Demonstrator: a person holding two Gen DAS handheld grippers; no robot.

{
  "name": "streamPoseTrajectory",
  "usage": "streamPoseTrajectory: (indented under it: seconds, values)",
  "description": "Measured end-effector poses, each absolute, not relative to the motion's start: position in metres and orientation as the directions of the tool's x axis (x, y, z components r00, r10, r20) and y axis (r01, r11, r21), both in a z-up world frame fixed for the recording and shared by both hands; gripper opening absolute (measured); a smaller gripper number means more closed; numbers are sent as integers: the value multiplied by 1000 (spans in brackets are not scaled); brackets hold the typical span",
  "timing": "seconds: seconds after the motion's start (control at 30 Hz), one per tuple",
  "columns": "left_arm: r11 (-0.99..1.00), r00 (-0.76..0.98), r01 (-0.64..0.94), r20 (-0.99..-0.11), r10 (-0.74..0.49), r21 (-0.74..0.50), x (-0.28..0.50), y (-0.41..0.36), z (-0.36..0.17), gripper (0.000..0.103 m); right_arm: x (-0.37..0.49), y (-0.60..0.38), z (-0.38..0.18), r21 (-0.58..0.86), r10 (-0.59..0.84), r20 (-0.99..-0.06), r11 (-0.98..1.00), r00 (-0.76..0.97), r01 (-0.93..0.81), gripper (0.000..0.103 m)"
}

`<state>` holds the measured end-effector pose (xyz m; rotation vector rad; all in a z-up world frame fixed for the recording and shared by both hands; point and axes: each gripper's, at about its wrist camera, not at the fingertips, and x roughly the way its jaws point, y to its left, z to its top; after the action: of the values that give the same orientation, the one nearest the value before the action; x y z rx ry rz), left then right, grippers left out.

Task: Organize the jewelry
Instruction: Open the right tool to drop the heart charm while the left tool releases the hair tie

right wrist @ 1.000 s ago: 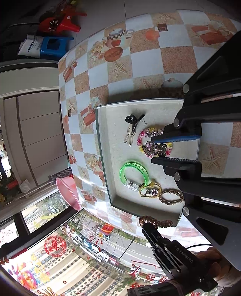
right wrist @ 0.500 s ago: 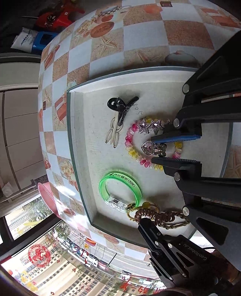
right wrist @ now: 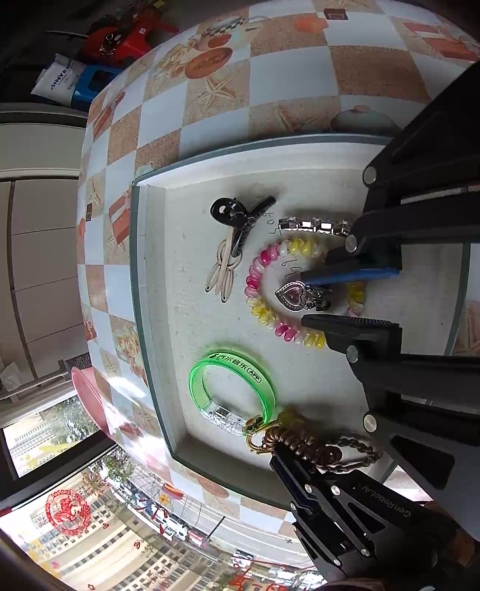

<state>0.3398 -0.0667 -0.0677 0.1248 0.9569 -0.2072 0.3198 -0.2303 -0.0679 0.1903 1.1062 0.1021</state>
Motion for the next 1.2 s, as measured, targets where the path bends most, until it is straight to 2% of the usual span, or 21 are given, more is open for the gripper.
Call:
streamPoseTrajectory:
  seconds: [0.03,0.07,0.1,0.37,0.8,0.83,0.87,0.9,0.93,1.17,1.2]
  values:
    - [973,559,230,-821,-118,17,339,-67,-67,23,319,-231,-67,211,182,-876,977,446,15,31]
    - [973,559,229,-821,-116,19,339,-67,-67,23,320,-232,-67,222,191,-873,975,449,18,44]
    - [973,559,228,-821,-114,20,338,-67,-66,23,320,-234,-66,235,200,-869,972,453,21,51]
    - [977,572,213,-812,-119,6,334,-67,-57,23,311,-243,-47,295,245,-831,955,500,22,53]
    - [975,614,216,-783,-99,46,328,-72,-40,23,302,-258,-33,296,228,-822,954,522,51,54]
    - [976,615,215,-782,-100,44,328,-72,-39,33,301,-259,-32,296,226,-821,954,524,52,54]
    - [977,620,208,-779,-95,46,327,-71,-37,72,300,-260,-32,297,226,-821,953,525,54,54]
    - [980,634,192,-769,-86,48,325,-69,-34,92,300,-260,-31,299,227,-820,953,525,55,54]
    - [982,661,182,-745,-88,45,321,-66,-30,103,299,-261,-31,300,227,-819,952,526,56,54]
    - [983,660,183,-745,-98,33,320,-64,-19,103,298,-264,-28,281,204,-824,957,528,70,54]
    - [983,663,181,-742,-97,34,319,-64,-18,103,298,-263,-28,267,192,-828,961,528,69,59]
